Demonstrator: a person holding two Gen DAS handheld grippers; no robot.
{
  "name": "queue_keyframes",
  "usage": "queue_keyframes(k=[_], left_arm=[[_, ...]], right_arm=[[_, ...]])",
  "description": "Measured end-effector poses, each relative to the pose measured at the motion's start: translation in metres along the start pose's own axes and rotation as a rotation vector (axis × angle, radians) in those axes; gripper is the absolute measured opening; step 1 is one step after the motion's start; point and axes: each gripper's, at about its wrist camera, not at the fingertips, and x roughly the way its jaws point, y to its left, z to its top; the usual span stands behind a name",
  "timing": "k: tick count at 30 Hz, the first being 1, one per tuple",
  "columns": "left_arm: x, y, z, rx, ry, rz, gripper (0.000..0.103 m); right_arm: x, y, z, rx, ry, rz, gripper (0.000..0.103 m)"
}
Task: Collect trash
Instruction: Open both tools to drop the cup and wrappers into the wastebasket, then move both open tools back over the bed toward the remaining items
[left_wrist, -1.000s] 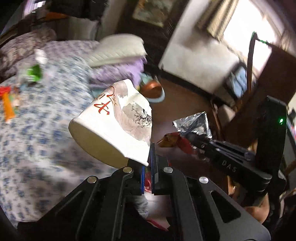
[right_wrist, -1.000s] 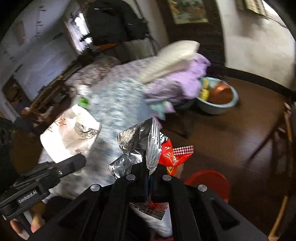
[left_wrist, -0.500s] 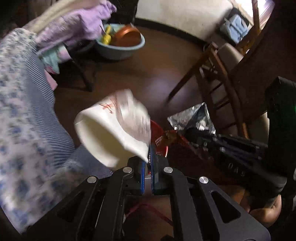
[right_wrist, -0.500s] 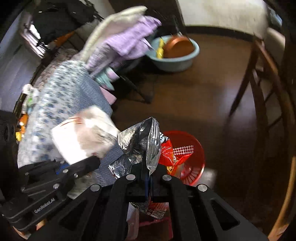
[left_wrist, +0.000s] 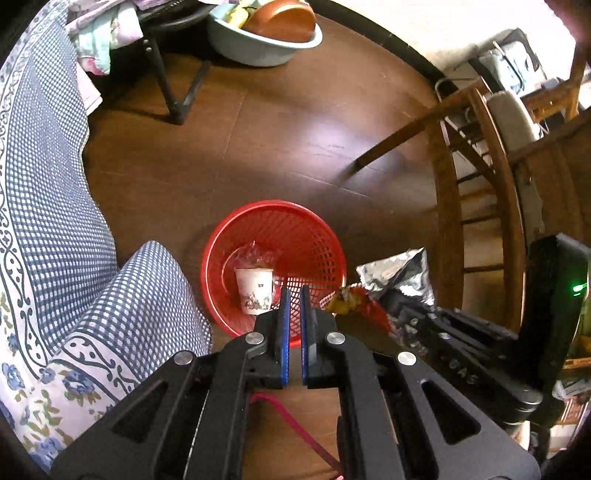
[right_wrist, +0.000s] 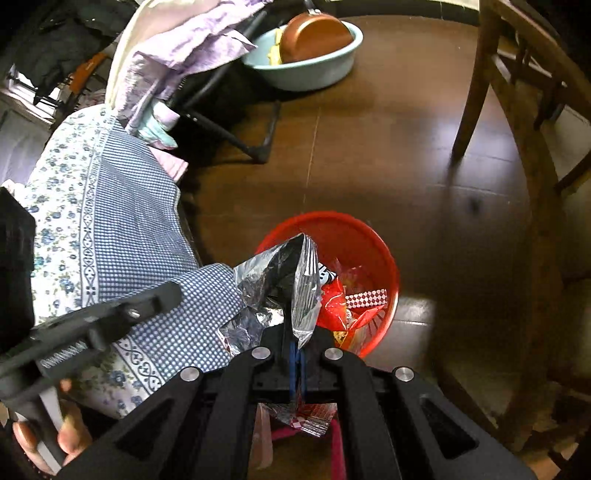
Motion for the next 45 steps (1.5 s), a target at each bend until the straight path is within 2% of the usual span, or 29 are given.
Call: queue_keyframes(k=[4, 5, 6, 7, 8, 11, 16, 18, 19, 20, 23, 25, 28, 30, 34, 39, 45], left_arm=[[-0.001, -0.004, -0.002, 0.017, -0.005, 0.003, 0.005], [-0.001, -0.005, -0.003, 0.023, -0.004, 0.005, 0.005], [0.000, -0.006, -0.002, 0.026, -0.004, 0.008, 0.005], [0.001, -0.006, -0.001, 0.031, -0.004, 0.011, 0.005], [0.002, -0.007, -0.001, 0.034, -0.005, 0.013, 0.005], [0.000, -0.007, -0.002, 0.042, -0.010, 0.019, 0.005], [-0.003, -0.008, -0.001, 0.042, -0.019, -0.008, 0.006], [-0.007, -0.011, -0.001, 0.060, -0.040, -0.004, 0.008], [-0.008, -0.013, -0.001, 0.068, -0.047, -0.012, 0.013], [-0.010, -0.014, -0.001, 0.074, -0.055, -0.012, 0.017], [-0.018, -0.016, -0.002, 0.082, -0.088, 0.020, 0.061], [-0.028, -0.017, -0.003, 0.075, -0.128, 0.017, 0.069], [-0.042, -0.022, -0.002, 0.080, -0.164, 0.014, 0.075], [-0.056, -0.029, -0.003, 0.103, -0.195, 0.023, 0.075], [-0.098, -0.048, -0.011, 0.164, -0.325, 0.093, 0.095], [-0.147, -0.058, -0.018, 0.182, -0.440, 0.119, 0.096], [-0.209, -0.044, -0.032, 0.123, -0.571, 0.159, 0.096]], right_arm=[[0.017, -0.003, 0.001, 0.004, 0.021, -0.009, 0.006], [0.025, -0.004, 0.002, 0.003, 0.031, -0.016, 0.016], [0.030, -0.006, 0.003, 0.003, 0.026, -0.025, 0.046], [0.039, -0.007, 0.005, -0.006, 0.015, -0.059, 0.059], [0.043, -0.009, 0.004, -0.012, 0.018, -0.083, 0.064], [0.053, -0.015, 0.004, 0.026, 0.054, -0.088, 0.064], [0.036, -0.012, 0.001, 0.001, 0.037, -0.112, 0.066], [0.028, -0.011, 0.001, -0.013, 0.031, -0.148, 0.084], [0.022, -0.009, 0.002, -0.028, 0.018, -0.188, 0.088], [0.018, -0.008, 0.002, -0.037, 0.007, -0.207, 0.089], [0.004, -0.006, 0.005, -0.050, -0.017, -0.239, 0.090], [-0.006, -0.004, 0.006, -0.061, -0.037, -0.243, 0.090], [-0.019, -0.001, 0.007, -0.076, -0.063, -0.247, 0.090], [-0.030, 0.004, 0.009, -0.089, -0.089, -0.251, 0.090], [-0.052, 0.017, 0.012, -0.119, -0.147, -0.265, 0.090], [-0.073, 0.034, 0.013, -0.141, -0.197, -0.261, 0.090], [-0.097, 0.063, 0.009, -0.189, -0.244, -0.252, 0.090]])
